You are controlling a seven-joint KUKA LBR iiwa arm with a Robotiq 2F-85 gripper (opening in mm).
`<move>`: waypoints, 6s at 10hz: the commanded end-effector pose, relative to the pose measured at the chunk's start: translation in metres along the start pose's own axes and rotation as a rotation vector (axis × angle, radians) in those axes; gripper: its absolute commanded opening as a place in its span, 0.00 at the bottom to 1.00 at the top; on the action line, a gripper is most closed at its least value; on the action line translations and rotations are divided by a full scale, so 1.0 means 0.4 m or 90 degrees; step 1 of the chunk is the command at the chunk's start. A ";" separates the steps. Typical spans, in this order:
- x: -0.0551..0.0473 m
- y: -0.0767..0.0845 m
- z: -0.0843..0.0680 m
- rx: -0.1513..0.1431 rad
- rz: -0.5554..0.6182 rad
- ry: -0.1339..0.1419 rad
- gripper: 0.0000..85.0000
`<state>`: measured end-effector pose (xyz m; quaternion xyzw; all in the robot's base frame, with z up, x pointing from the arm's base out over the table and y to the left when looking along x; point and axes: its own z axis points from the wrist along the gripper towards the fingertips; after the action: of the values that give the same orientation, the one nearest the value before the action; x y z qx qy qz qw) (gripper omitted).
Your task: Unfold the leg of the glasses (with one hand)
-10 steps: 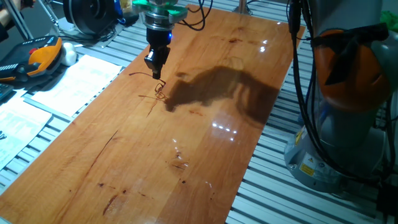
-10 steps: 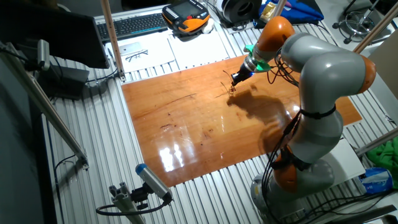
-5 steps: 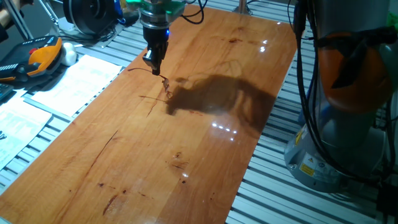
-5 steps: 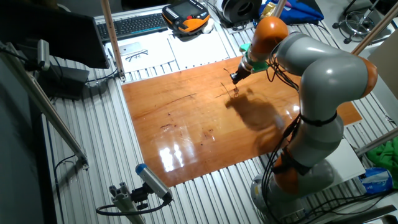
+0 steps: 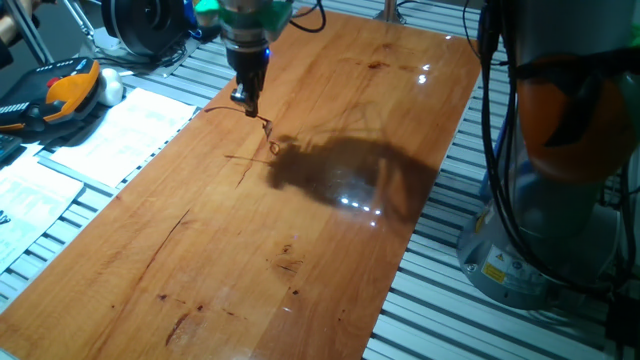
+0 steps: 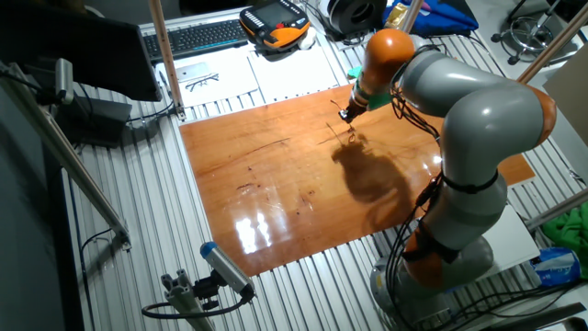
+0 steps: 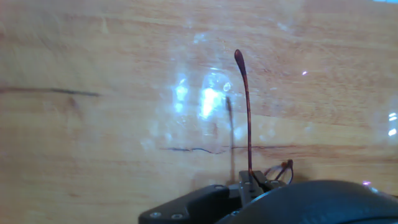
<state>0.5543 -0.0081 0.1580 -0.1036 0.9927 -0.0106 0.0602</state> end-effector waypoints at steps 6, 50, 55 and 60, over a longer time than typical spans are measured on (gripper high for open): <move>-0.001 0.008 -0.001 0.197 -0.104 0.004 0.00; -0.014 0.272 0.231 0.129 0.143 -0.037 0.60; -0.017 0.268 0.238 0.130 0.178 -0.047 0.40; -0.018 0.264 0.255 0.185 0.180 0.018 0.40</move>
<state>0.5523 0.0956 0.0541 0.0466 0.9864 -0.1456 0.0611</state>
